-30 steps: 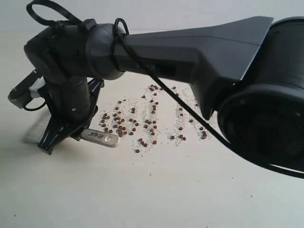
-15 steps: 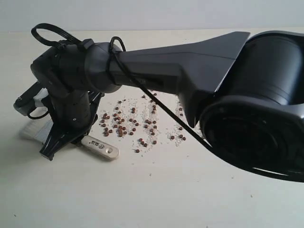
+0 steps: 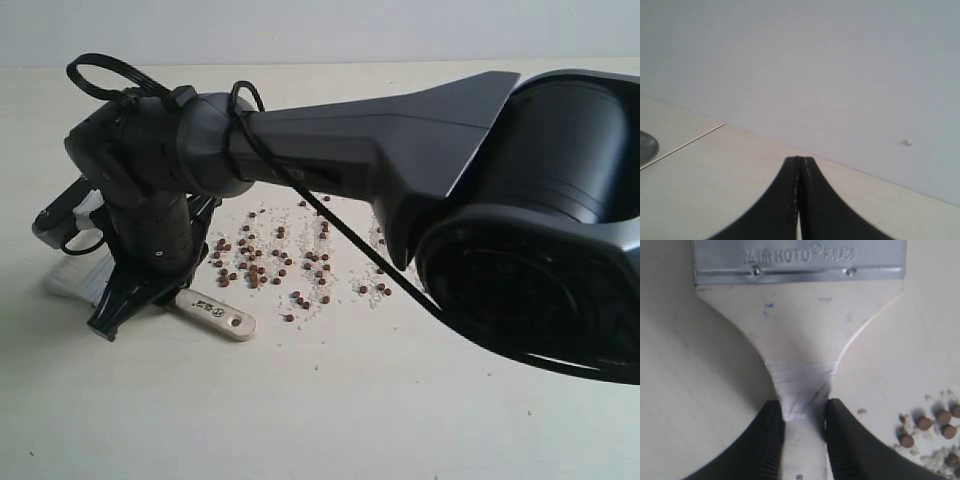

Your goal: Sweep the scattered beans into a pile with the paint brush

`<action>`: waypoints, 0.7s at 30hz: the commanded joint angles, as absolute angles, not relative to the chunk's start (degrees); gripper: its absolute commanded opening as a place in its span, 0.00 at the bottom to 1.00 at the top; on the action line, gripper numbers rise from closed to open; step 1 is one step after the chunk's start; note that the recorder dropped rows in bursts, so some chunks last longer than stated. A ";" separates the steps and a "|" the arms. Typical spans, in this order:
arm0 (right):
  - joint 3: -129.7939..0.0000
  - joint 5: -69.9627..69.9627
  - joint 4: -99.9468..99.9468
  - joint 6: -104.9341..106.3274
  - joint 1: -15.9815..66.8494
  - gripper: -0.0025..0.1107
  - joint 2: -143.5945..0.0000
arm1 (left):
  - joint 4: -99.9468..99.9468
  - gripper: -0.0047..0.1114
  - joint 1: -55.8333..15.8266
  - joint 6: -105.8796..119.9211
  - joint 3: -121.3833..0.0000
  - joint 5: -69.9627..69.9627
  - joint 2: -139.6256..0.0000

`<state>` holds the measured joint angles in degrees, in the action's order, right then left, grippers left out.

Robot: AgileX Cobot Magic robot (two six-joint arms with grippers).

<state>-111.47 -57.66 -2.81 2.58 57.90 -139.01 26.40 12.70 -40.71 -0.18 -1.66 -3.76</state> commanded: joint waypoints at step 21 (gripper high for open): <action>-111.23 -62.24 -3.50 5.79 57.97 0.02 -139.74 | 26.43 0.04 12.61 -40.56 0.00 -1.94 -3.46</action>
<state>-111.49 -61.61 -2.92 5.73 57.90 -139.12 26.40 12.70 -40.71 -0.18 -1.66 -3.76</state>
